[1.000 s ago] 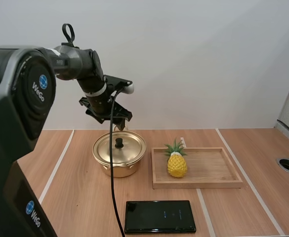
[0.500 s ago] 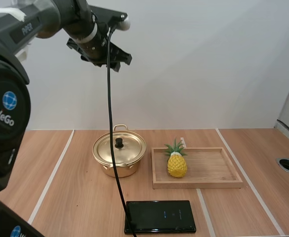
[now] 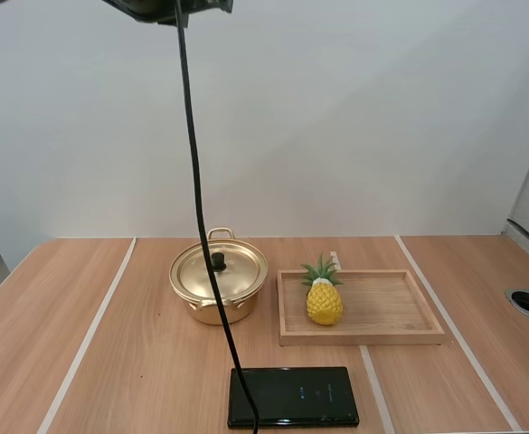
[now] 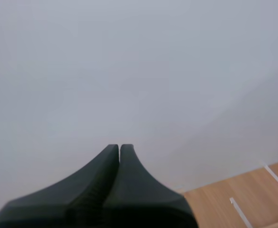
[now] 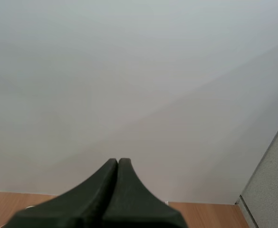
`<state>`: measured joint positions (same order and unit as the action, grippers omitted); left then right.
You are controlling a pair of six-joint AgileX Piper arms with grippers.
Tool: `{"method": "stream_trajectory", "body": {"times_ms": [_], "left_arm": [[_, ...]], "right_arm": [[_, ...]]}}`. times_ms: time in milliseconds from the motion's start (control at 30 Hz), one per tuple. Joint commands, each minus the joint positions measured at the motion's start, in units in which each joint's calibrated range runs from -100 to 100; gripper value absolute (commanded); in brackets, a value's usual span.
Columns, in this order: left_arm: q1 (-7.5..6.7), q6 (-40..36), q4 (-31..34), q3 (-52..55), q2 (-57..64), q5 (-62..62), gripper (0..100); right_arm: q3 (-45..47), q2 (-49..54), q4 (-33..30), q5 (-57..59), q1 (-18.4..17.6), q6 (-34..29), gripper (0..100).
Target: Open the pot, put the grape inside, and close it
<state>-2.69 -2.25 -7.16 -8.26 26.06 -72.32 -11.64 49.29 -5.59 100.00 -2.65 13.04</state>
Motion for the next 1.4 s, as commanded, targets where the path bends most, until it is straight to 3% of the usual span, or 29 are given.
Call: {"method": "stream_trajectory", "body": {"times_ms": [0,333,633,900,1367], "left_arm": [[0.07,-3.2,2.9,-0.6,4.4,7.0,2],[0.07,-5.9,6.3,5.5,19.3,23.2,0],[0.07,-5.9,7.2,27.7,37.3,45.4,0],[0.07,-5.9,7.5,36.6,46.9,45.7,0],[0.07,-5.9,7.2,37.6,58.8,44.8,0]], "right_arm": [[-0.4,0.2,0.0,-3.3,0.3,0.4,0],[0.1,1.9,6.1,-12.1,0.3,0.8,0],[13.1,11.3,6.2,-26.2,0.3,2.8,0],[28.7,23.1,6.2,-37.8,0.3,2.8,0],[42.7,47.5,7.5,-45.9,0.3,2.9,0]]}}
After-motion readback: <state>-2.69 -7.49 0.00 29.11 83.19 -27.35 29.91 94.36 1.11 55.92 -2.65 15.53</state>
